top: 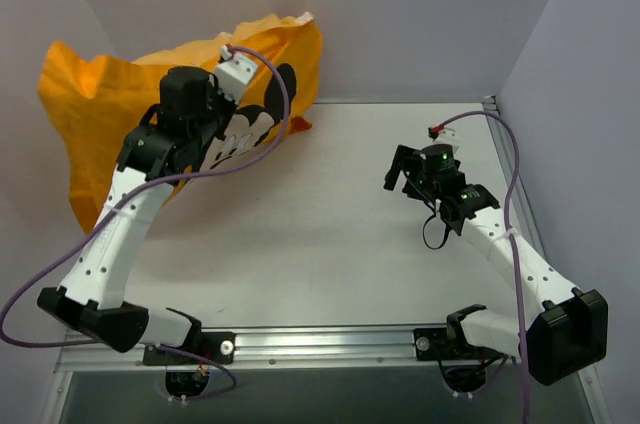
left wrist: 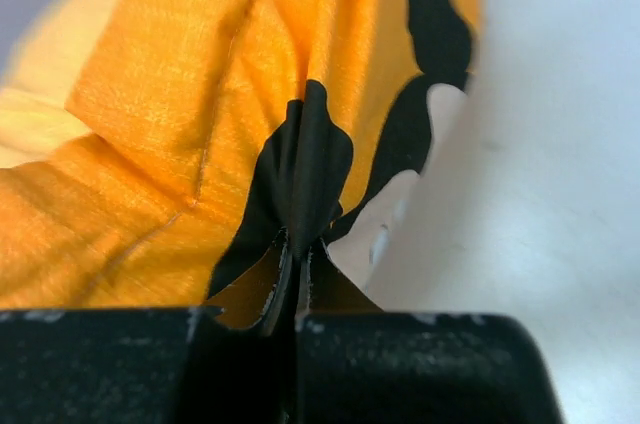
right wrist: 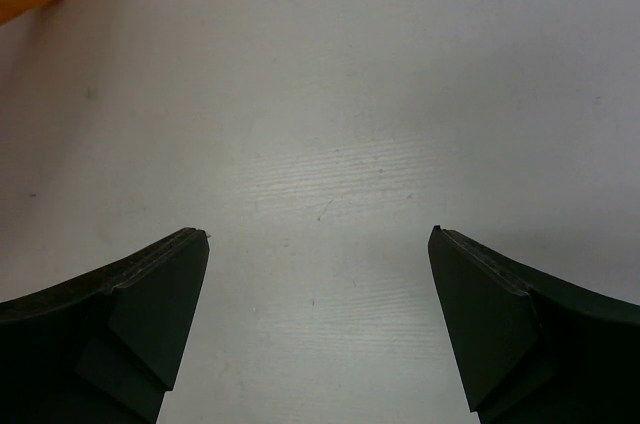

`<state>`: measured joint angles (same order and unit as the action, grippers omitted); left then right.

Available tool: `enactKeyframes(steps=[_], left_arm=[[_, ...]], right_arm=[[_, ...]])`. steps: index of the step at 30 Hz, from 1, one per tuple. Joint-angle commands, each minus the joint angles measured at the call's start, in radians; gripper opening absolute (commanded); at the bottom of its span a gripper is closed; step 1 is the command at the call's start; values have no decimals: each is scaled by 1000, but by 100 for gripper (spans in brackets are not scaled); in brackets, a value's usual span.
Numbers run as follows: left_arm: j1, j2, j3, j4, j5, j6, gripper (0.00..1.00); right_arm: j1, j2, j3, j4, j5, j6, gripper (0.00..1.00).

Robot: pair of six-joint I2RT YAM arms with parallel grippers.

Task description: Remove the pillowcase from the pillow

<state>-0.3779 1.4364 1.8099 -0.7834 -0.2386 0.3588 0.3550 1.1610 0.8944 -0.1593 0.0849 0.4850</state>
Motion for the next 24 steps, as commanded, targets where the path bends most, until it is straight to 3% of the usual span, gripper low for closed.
enactKeyframes(steps=[1, 2, 3, 6, 12, 15, 16, 17, 19, 20, 24], left_arm=[[-110, -162, -231, 20, 115, -27, 2], [-151, -181, -389, -5, 175, -3, 2], [-224, -217, -458, -34, 233, 5, 2], [-309, -260, -655, -135, 478, 92, 2], [-362, -283, -820, -200, 443, 319, 2], [-369, -291, -834, -235, 481, 376, 7], [-374, -292, -827, -276, 499, 393, 16], [-375, -292, -819, -296, 521, 419, 44], [-377, -292, -773, -367, 579, 436, 73], [-377, -289, -749, -396, 600, 453, 97], [-374, -271, -549, -621, 732, 500, 94]], right_arm=[[2, -24, 67, -13, 53, 29, 100], [1, -24, 74, -13, 55, 32, 100], [1, -21, 92, -13, 53, 32, 100], [1, 5, 145, -31, 42, 4, 100], [33, 72, 322, -57, 16, -36, 100], [168, 141, 347, 26, 24, -54, 100], [230, 178, 360, 39, 19, -57, 100], [254, 212, 401, 35, 15, -60, 100], [277, 327, 435, 9, -22, -48, 99], [283, 356, 443, 3, -37, -39, 95], [289, 479, 385, 27, -175, 12, 77]])
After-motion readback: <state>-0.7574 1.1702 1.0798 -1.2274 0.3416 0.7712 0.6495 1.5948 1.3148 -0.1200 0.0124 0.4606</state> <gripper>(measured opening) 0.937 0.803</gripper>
